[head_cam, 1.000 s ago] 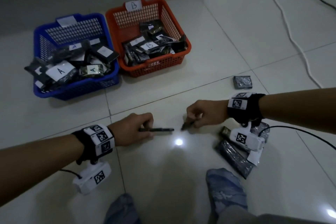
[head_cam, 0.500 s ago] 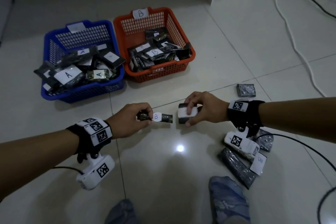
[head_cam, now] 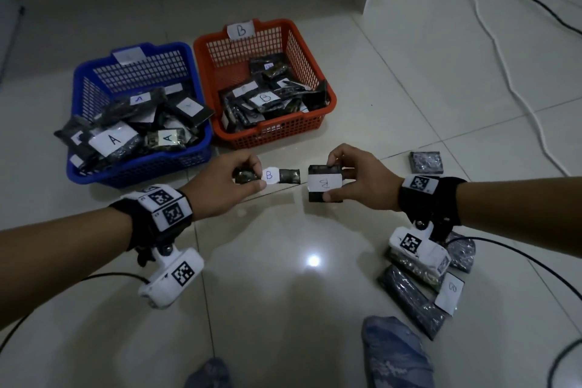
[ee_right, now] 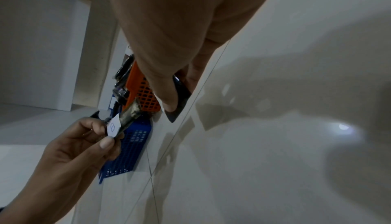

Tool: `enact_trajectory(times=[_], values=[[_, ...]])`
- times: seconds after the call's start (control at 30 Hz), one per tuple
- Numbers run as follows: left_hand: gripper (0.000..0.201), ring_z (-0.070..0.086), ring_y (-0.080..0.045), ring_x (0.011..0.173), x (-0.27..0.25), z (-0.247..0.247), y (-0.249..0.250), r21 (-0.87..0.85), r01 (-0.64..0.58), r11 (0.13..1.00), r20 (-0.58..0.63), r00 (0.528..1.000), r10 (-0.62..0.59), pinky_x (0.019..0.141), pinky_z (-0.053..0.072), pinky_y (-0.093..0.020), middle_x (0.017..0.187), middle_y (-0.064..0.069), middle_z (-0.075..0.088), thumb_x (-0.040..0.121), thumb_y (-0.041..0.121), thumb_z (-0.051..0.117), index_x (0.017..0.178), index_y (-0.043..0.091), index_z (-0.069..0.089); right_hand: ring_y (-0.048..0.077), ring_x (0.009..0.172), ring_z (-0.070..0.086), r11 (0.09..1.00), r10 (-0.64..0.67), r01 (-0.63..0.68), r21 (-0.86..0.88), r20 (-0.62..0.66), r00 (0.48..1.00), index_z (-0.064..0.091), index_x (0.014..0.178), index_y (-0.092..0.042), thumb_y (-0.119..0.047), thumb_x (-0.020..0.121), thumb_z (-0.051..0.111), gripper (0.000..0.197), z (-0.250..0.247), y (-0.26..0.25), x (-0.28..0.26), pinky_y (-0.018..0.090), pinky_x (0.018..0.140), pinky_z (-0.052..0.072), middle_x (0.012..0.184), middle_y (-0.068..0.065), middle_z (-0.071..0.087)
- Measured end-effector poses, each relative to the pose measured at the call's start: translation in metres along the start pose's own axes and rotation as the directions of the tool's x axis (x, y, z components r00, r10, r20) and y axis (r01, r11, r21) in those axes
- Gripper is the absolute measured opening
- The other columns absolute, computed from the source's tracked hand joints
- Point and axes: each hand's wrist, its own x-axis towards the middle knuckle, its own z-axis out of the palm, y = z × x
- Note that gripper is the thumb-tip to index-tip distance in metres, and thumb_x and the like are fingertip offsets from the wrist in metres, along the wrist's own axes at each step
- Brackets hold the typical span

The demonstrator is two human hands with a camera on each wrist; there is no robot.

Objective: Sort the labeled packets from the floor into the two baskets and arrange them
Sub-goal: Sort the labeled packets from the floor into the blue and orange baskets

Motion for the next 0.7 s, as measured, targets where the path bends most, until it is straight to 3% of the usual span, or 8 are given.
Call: enact_trajectory(times=[0.13,0.23,0.3,0.4,0.47,0.53,0.6,0.7], values=[[0.022,0.061,0.002,0.076,0.010,-0.005,0.009,-0.028,-0.020,0.999,-0.072,0.997,0.018,0.068,0.046,-0.012,0.087,0.009,0.065,0.084,0.020,0.077,0.092,0.022,0.058,0.010,0.076,0.070,0.993,0.056,-0.041,0.111,-0.130,0.990,0.065,0.096,-0.001,-0.005,0.083,0.080,0.020,-0.003,-0.012,0.012,0.024,0.067,0.058,0.085,0.005,0.069],[0.021,0.065,-0.004,0.085,0.023,-0.017,0.014,0.002,-0.026,1.000,-0.182,0.983,0.026,0.073,0.053,-0.021,0.091,0.009,0.069,0.084,0.022,0.077,0.091,0.023,0.057,0.005,0.069,0.068,0.993,0.038,-0.009,0.115,-0.254,0.966,0.067,0.092,0.001,-0.001,0.086,0.073,0.009,-0.012,-0.027,0.035,0.017,0.064,0.052,0.079,0.006,0.071],[0.021,0.065,-0.009,0.091,0.035,-0.029,0.016,0.052,-0.013,0.999,-0.260,0.965,0.026,0.075,0.055,-0.030,0.095,0.009,0.069,0.084,0.027,0.077,0.089,0.026,0.056,0.010,0.074,0.069,0.992,0.011,0.035,0.118,-0.369,0.929,0.068,0.094,-0.005,-0.002,0.085,0.072,0.010,-0.021,-0.039,0.054,0.018,0.068,0.052,0.085,0.009,0.073],[0.023,0.064,-0.012,0.090,0.058,-0.045,0.013,0.115,0.058,0.992,-0.389,0.921,-0.009,0.078,0.055,-0.037,0.093,0.013,0.068,0.081,0.037,0.076,0.087,0.028,0.055,0.012,0.069,0.065,0.987,0.018,0.059,0.150,-0.465,0.885,0.063,0.115,-0.013,-0.006,0.086,0.070,0.031,-0.036,-0.058,0.083,0.017,0.057,0.050,0.086,0.008,0.068],[0.025,0.064,-0.015,0.088,0.076,-0.053,0.008,0.150,0.100,0.984,-0.436,0.900,-0.025,0.086,0.053,-0.044,0.090,0.014,0.067,0.081,0.045,0.074,0.088,0.032,0.054,0.017,0.066,0.066,0.982,0.060,0.038,0.186,-0.495,0.867,0.060,0.123,-0.017,-0.006,0.086,0.068,0.039,-0.044,-0.068,0.104,0.025,0.055,0.054,0.085,0.009,0.067],[0.024,0.063,-0.018,0.093,0.092,-0.056,0.002,0.199,0.154,0.968,-0.434,0.899,-0.054,0.097,0.047,-0.047,0.094,0.014,0.067,0.082,0.048,0.071,0.089,0.033,0.053,0.021,0.059,0.067,0.964,0.153,-0.017,0.265,-0.500,0.853,0.063,0.116,-0.011,-0.004,0.084,0.070,0.034,-0.049,-0.075,0.122,0.033,0.054,0.057,0.080,0.013,0.069],[0.020,0.061,-0.020,0.100,0.105,-0.055,-0.005,0.291,0.213,0.933,-0.417,0.906,-0.077,0.098,0.035,-0.039,0.100,0.012,0.066,0.087,0.046,0.068,0.093,0.032,0.054,0.019,0.051,0.066,0.936,0.255,-0.113,0.333,-0.421,0.870,0.062,0.103,-0.008,-0.006,0.084,0.075,0.023,-0.048,-0.077,0.135,0.032,0.046,0.054,0.076,0.015,0.069],[0.016,0.057,-0.026,0.108,0.118,-0.053,-0.007,0.395,0.272,0.877,-0.429,0.899,-0.086,0.093,0.028,-0.040,0.104,0.006,0.066,0.090,0.044,0.064,0.096,0.031,0.057,0.018,0.050,0.069,0.958,0.283,-0.233,0.169,-0.401,0.871,0.060,0.091,-0.013,-0.016,0.084,0.081,0.022,-0.043,-0.073,0.146,0.024,0.036,0.046,0.073,0.012,0.072]])
